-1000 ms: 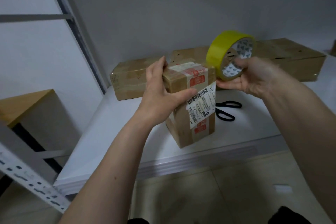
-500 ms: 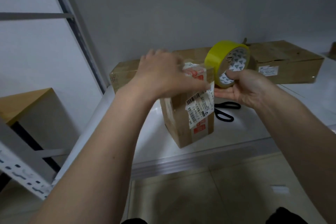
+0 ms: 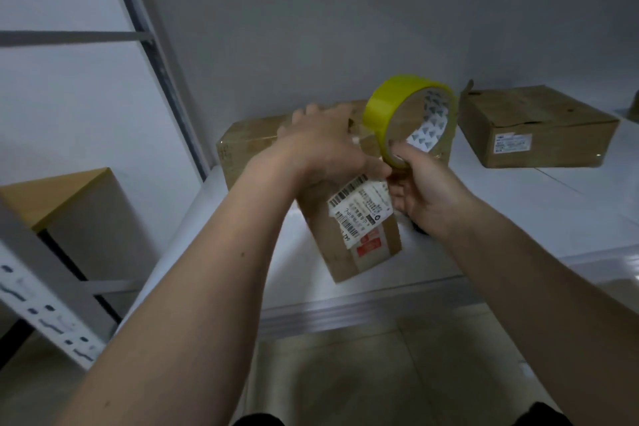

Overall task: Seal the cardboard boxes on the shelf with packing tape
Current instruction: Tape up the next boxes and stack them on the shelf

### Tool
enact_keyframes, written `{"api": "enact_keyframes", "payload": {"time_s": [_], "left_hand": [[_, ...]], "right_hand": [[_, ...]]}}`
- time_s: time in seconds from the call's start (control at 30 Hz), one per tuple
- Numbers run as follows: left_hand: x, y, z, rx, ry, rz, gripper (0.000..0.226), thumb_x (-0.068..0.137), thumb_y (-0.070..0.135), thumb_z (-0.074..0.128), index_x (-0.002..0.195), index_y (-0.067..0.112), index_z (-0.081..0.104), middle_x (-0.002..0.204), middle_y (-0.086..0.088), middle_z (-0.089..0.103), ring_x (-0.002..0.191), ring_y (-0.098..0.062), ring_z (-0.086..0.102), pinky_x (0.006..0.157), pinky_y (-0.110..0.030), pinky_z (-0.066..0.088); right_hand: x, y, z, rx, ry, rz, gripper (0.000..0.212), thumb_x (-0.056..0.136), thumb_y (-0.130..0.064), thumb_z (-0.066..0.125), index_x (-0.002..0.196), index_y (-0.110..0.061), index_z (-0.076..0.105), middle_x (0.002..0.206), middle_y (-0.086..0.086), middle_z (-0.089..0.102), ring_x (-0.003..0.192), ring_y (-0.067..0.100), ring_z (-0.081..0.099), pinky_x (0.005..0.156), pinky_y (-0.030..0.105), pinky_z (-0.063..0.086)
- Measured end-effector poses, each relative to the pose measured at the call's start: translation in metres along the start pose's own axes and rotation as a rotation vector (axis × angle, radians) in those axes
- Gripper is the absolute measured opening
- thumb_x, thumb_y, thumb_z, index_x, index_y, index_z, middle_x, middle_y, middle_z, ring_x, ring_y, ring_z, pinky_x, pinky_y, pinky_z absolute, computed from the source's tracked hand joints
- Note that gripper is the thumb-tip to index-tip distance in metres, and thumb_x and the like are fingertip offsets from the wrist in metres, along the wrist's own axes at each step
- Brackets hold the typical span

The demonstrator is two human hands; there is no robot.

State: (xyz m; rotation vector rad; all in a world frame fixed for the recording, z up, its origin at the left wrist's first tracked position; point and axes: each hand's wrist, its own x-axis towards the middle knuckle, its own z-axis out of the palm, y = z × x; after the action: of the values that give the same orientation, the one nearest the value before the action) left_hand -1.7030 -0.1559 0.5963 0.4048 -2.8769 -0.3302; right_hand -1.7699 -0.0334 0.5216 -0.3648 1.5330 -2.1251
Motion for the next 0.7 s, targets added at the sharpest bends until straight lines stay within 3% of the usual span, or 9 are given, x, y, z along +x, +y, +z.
{"api": "enact_keyframes", "payload": {"time_s": [0.07,0.13,0.2,0.3,0.37,0.43,0.53,0.6,0.7], "left_hand": [[-0.003,-0.014,-0.001,-0.222,0.094,0.013,0.115,0.038,0.076,0.079,0.141,0.044,0.041,0.134,-0.004,0.052,0.128,-0.029,0.048,0.104,-0.049,0.044],[-0.004,-0.026,0.009,-0.499,0.257,0.063,0.12,0.028,0.077,0.083,0.136,0.045,0.043,0.126,-0.001,0.058,0.12,-0.025,0.056,0.096,-0.047,0.052],[-0.007,-0.036,0.026,-0.739,0.367,0.089,0.118,0.031,0.072,0.09,0.135,0.043,0.043,0.128,-0.001,0.058,0.122,-0.024,0.056,0.1,-0.044,0.05],[-0.023,-0.044,0.06,-0.888,0.42,0.045,0.1,0.032,0.064,0.093,0.12,0.059,0.045,0.127,-0.003,0.058,0.119,-0.027,0.057,0.095,-0.05,0.053],[-0.032,-0.051,0.084,-0.928,0.37,-0.005,0.092,0.031,0.062,0.095,0.107,0.071,0.043,0.129,-0.007,0.055,0.117,-0.028,0.059,0.087,-0.053,0.056],[-0.039,-0.06,0.098,-0.939,0.311,-0.036,0.096,0.031,0.057,0.097,0.115,0.055,0.049,0.13,-0.015,0.053,0.11,-0.027,0.064,0.075,-0.045,0.061],[-0.043,-0.073,0.105,-0.97,0.184,-0.045,0.109,0.033,0.047,0.1,0.127,0.015,0.055,0.121,-0.021,0.062,0.102,-0.029,0.069,0.076,-0.038,0.061],[-0.049,-0.076,0.102,-1.015,0.157,-0.025,0.093,0.044,0.027,0.1,0.125,0.009,0.057,0.112,-0.017,0.069,0.099,-0.032,0.07,0.081,-0.039,0.06],[-0.05,-0.079,0.1,-1.052,0.193,-0.002,0.069,0.056,0.008,0.095,0.116,0.013,0.063,0.105,0.005,0.072,0.099,-0.008,0.069,0.083,-0.024,0.056]], "right_hand": [[-0.001,-0.016,0.01,-0.077,0.042,-0.108,0.012,0.094,-0.028,0.053,0.09,-0.018,0.06,0.073,0.001,0.065,0.058,0.016,0.057,0.048,0.025,0.044],[-0.004,-0.038,0.019,-0.238,0.108,-0.263,0.014,0.092,-0.031,0.057,0.084,-0.02,0.062,0.068,-0.004,0.066,0.062,0.017,0.059,0.054,0.026,0.044],[-0.012,-0.056,0.029,-0.418,0.148,-0.383,0.016,0.092,-0.033,0.056,0.091,-0.019,0.065,0.081,-0.004,0.07,0.075,0.014,0.064,0.064,0.027,0.047],[-0.022,-0.052,0.042,-0.647,0.102,-0.42,0.022,0.097,-0.031,0.049,0.084,-0.018,0.062,0.081,-0.001,0.065,0.072,0.012,0.06,0.06,0.022,0.044],[-0.024,-0.034,0.045,-0.715,0.052,-0.368,0.03,0.1,-0.029,0.046,0.08,-0.014,0.064,0.081,0.003,0.067,0.072,0.016,0.063,0.068,0.025,0.048],[-0.024,-0.016,0.047,-0.778,0.039,-0.344,0.033,0.1,-0.03,0.045,0.086,-0.008,0.066,0.085,0.011,0.069,0.08,0.026,0.066,0.075,0.033,0.051],[-0.019,-0.003,0.052,-0.899,0.015,-0.341,0.028,0.097,-0.033,0.046,0.085,-0.015,0.064,0.085,0.012,0.069,0.079,0.028,0.064,0.074,0.036,0.049],[-0.018,0.004,0.055,-0.951,0.001,-0.335,0.025,0.095,-0.036,0.05,0.087,-0.017,0.065,0.085,0.007,0.07,0.078,0.023,0.065,0.074,0.034,0.05],[-0.016,0.006,0.055,-1.046,0.03,-0.366,0.027,0.087,-0.04,0.061,0.075,-0.015,0.065,0.076,0.002,0.067,0.077,0.02,0.065,0.067,0.032,0.051]]}}
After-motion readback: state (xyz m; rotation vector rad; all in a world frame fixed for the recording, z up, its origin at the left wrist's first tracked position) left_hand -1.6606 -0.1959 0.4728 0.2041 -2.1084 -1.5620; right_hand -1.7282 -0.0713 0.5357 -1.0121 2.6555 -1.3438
